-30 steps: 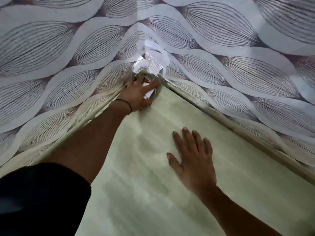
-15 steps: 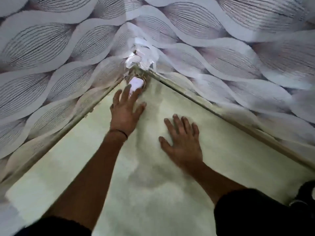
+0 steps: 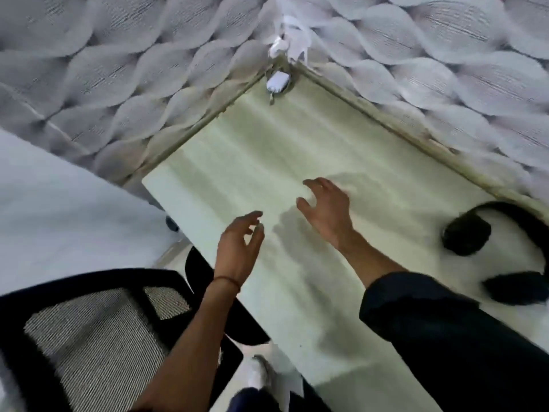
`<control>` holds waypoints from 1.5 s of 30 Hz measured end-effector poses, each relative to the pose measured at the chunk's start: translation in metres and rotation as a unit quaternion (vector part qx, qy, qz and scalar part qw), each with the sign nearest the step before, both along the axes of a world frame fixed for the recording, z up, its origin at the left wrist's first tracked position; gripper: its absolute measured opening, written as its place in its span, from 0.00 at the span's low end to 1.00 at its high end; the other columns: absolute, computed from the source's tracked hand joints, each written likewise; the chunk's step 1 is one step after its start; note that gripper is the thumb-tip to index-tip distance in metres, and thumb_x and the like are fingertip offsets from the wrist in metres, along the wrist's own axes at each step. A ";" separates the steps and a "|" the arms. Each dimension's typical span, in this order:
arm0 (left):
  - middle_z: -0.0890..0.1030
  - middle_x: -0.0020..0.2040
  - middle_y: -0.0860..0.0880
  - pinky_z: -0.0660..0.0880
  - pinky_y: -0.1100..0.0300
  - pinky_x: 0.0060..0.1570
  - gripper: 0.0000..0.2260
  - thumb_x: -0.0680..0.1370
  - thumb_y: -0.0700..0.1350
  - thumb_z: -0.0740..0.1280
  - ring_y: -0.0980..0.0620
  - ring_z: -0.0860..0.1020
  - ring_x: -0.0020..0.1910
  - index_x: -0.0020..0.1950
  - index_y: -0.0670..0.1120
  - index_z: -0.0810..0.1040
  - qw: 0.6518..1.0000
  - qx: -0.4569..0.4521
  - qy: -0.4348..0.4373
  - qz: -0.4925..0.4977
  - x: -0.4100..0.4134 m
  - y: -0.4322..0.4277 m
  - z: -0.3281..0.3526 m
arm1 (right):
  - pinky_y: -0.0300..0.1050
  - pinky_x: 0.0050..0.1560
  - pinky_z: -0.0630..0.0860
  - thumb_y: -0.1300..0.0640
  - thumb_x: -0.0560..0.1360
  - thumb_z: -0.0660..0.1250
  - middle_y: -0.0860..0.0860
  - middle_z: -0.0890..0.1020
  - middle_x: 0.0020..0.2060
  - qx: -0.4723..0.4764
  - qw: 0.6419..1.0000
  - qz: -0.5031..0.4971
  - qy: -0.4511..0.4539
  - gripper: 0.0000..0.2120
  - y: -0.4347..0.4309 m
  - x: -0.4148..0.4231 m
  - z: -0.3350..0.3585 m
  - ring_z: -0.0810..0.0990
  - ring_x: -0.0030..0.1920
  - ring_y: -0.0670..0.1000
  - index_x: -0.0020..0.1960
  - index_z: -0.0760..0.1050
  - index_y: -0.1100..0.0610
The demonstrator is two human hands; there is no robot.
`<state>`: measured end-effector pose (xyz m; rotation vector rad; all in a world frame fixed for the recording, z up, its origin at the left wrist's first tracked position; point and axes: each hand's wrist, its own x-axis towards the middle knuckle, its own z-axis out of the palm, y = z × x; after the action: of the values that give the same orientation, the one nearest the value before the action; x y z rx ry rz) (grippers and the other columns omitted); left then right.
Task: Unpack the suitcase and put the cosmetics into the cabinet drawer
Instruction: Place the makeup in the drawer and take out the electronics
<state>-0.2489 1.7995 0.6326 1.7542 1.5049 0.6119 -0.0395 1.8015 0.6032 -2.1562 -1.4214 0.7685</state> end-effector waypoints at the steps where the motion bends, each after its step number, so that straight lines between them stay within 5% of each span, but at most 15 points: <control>1: 0.81 0.53 0.55 0.78 0.59 0.49 0.11 0.80 0.45 0.66 0.58 0.79 0.46 0.60 0.53 0.80 1.000 -0.014 -0.022 0.009 0.005 -0.017 0.005 | 0.54 0.67 0.68 0.40 0.75 0.61 0.51 0.77 0.67 0.011 1.000 -0.014 0.020 0.25 -0.034 -0.009 0.011 0.74 0.68 0.54 0.68 0.76 0.51; 8: 0.83 0.49 0.55 0.72 0.74 0.43 0.08 0.79 0.44 0.66 0.60 0.79 0.46 0.55 0.52 0.82 0.983 -0.084 -0.118 -0.116 0.011 -0.155 0.025 | 0.42 0.58 0.75 0.52 0.80 0.68 0.46 0.80 0.57 0.045 0.967 -0.204 0.149 0.13 -0.274 -0.060 0.050 0.79 0.54 0.46 0.64 0.78 0.48; 12: 0.84 0.44 0.53 0.76 0.65 0.47 0.07 0.76 0.45 0.66 0.55 0.82 0.45 0.51 0.50 0.83 0.951 -0.130 -0.156 -0.233 0.000 -0.247 0.021 | 0.26 0.46 0.71 0.55 0.79 0.67 0.43 0.83 0.52 0.070 0.931 -0.331 0.138 0.10 -0.394 -0.099 0.063 0.79 0.46 0.38 0.59 0.81 0.49; 16: 0.84 0.40 0.49 0.76 0.61 0.43 0.07 0.78 0.40 0.65 0.56 0.81 0.40 0.50 0.46 0.83 0.908 -0.200 -0.177 -0.322 0.001 -0.354 0.023 | 0.26 0.45 0.72 0.54 0.80 0.67 0.40 0.83 0.49 0.075 0.891 -0.432 0.119 0.09 -0.518 -0.146 0.080 0.80 0.46 0.38 0.58 0.81 0.48; 20: 0.84 0.43 0.49 0.73 0.68 0.41 0.08 0.79 0.39 0.64 0.60 0.80 0.39 0.51 0.45 0.83 0.854 -0.239 -0.156 -0.434 -0.015 -0.464 0.036 | 0.41 0.48 0.78 0.54 0.79 0.66 0.45 0.85 0.47 0.097 0.818 -0.553 0.123 0.09 -0.643 -0.192 0.091 0.83 0.45 0.46 0.56 0.82 0.48; 24: 0.84 0.43 0.52 0.80 0.54 0.50 0.08 0.77 0.38 0.64 0.56 0.82 0.42 0.48 0.46 0.83 0.808 -0.237 -0.121 -0.525 -0.022 -0.557 0.041 | 0.43 0.47 0.77 0.57 0.79 0.66 0.48 0.85 0.46 0.144 0.732 -0.651 0.139 0.08 -0.736 -0.232 0.094 0.83 0.42 0.45 0.55 0.82 0.50; 31: 0.84 0.43 0.52 0.79 0.53 0.50 0.08 0.78 0.40 0.64 0.55 0.82 0.42 0.47 0.48 0.83 0.674 -0.216 -0.032 -0.706 -0.040 -0.767 0.050 | 0.46 0.46 0.77 0.57 0.79 0.65 0.50 0.85 0.46 0.224 0.553 -0.791 0.134 0.08 -0.931 -0.323 0.086 0.83 0.42 0.46 0.53 0.82 0.49; 38: 0.84 0.43 0.47 0.71 0.72 0.37 0.07 0.79 0.39 0.64 0.55 0.80 0.39 0.51 0.45 0.82 0.573 -0.231 0.038 -0.785 -0.083 -0.971 0.030 | 0.43 0.43 0.75 0.58 0.79 0.65 0.52 0.85 0.44 0.262 0.394 -0.871 0.132 0.07 -1.130 -0.415 0.066 0.81 0.40 0.47 0.53 0.81 0.53; 42: 0.84 0.44 0.45 0.71 0.74 0.35 0.07 0.80 0.38 0.63 0.60 0.80 0.37 0.53 0.42 0.81 0.530 -0.222 0.062 -0.816 -0.088 -1.051 0.026 | 0.37 0.39 0.74 0.58 0.79 0.65 0.53 0.84 0.43 0.263 0.355 -0.884 0.153 0.06 -1.212 -0.442 0.057 0.81 0.40 0.46 0.51 0.80 0.56; 45: 0.84 0.45 0.46 0.71 0.74 0.36 0.08 0.80 0.39 0.63 0.55 0.80 0.39 0.53 0.44 0.81 0.505 -0.212 0.091 -0.832 -0.071 -1.094 0.016 | 0.33 0.36 0.73 0.59 0.79 0.64 0.54 0.84 0.44 0.258 0.336 -0.892 0.156 0.06 -1.256 -0.440 0.046 0.80 0.40 0.47 0.50 0.80 0.56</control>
<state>-0.3199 0.7059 0.6485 1.8976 -0.4608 -0.9074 -0.4791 0.5454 0.6489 -1.4365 1.1248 -0.2678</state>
